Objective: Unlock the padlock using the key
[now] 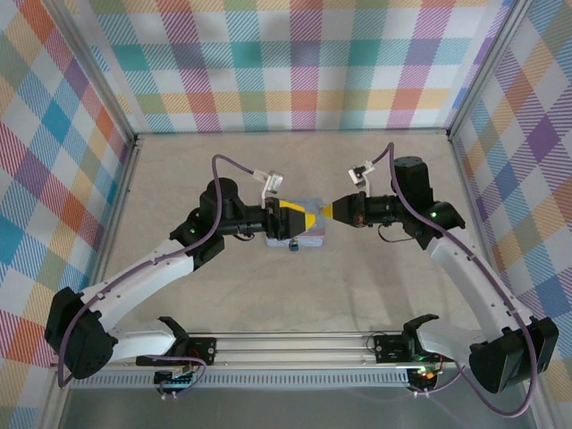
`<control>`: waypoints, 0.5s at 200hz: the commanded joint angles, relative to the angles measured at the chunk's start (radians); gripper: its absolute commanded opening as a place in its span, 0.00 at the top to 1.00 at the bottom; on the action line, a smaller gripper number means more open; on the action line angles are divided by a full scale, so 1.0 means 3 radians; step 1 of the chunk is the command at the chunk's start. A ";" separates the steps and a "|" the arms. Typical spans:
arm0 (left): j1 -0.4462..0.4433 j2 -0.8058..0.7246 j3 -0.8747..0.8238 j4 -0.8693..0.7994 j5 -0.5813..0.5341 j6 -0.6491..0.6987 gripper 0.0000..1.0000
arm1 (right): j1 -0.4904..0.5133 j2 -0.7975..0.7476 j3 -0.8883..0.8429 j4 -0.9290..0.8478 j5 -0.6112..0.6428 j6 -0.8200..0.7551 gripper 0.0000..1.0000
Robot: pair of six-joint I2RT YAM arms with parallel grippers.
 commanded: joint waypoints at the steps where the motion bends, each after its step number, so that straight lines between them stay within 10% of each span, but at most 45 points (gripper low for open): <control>1: 0.0037 -0.0061 -0.0053 0.0315 0.0228 0.0060 0.07 | 0.0042 0.0040 0.0093 0.0197 -0.0306 0.0121 0.96; 100: 0.0032 0.0200 0.0058 0.0651 0.0490 -0.0131 0.31 | 0.0115 0.0017 -0.0004 0.0508 -0.0570 0.0286 0.94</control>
